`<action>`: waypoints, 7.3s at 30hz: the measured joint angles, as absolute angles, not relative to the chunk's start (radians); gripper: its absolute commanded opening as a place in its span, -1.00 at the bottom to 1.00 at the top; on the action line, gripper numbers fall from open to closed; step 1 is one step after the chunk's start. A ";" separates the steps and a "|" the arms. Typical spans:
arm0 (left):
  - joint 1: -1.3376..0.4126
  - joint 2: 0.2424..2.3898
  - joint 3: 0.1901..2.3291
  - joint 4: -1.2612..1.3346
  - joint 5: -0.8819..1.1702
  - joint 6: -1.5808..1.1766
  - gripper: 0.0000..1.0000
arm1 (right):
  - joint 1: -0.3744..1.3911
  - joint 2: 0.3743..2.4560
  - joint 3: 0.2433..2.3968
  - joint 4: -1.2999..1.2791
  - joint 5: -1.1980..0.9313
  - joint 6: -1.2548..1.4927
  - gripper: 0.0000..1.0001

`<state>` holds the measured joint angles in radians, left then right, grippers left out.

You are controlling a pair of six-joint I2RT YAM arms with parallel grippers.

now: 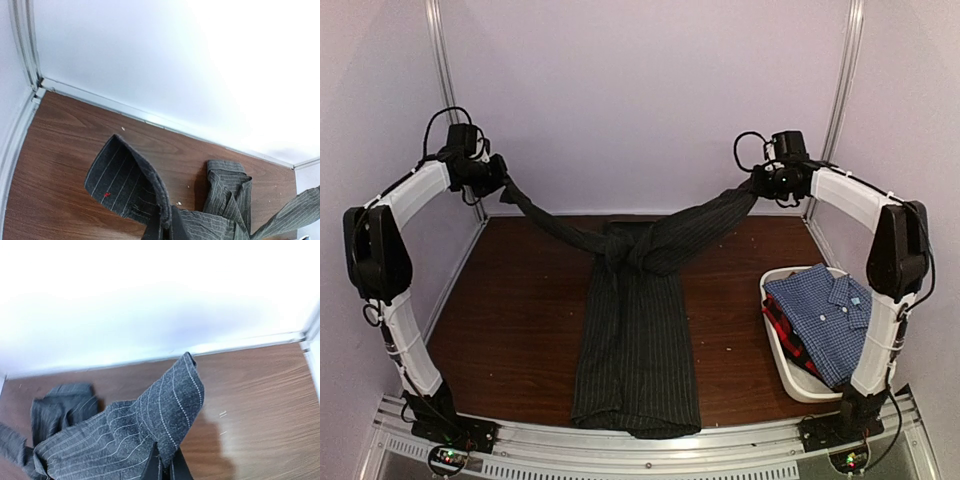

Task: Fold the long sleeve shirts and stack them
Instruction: Flatten out the square-folded shirt at the center of the board, then pick up the sleeve from the center of the board.

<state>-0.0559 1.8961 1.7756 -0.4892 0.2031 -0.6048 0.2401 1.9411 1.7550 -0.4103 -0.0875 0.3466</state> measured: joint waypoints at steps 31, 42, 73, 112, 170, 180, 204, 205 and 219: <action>0.062 1.970 2.283 -0.781 0.026 -0.455 -1.00 | -0.108 1.991 2.158 -0.571 -0.059 0.336 -0.96; 0.065 1.972 2.286 -0.790 -0.016 -0.436 -0.98 | -0.108 2.012 2.158 -0.588 -0.076 0.318 -0.90; -0.255 1.991 1.629 -0.629 0.070 -0.432 0.35 | 0.196 1.885 1.553 -0.526 -0.045 0.258 0.33; -1.163 1.549 0.824 -0.389 0.056 -1.058 0.13 | 1.227 1.294 0.653 -0.282 0.090 0.769 0.29; -1.086 1.215 0.513 -0.557 0.083 -1.180 -0.40 | 1.299 1.258 0.478 -0.311 0.050 0.930 -0.35; -1.047 1.212 0.690 -0.711 0.048 -1.170 -0.33 | 1.298 1.287 0.682 -0.516 0.096 0.880 -0.23; -0.418 1.618 1.170 -0.488 -0.073 -0.726 0.03 | 1.220 1.478 0.728 -0.390 0.029 0.782 -0.14; -0.416 1.637 1.177 -0.468 -0.070 -0.728 0.05 | 1.214 1.470 0.747 -0.403 0.034 0.776 -0.11; -0.371 1.754 1.142 -0.208 0.005 -1.026 0.18 | 1.005 1.399 0.982 -0.392 0.080 0.631 0.00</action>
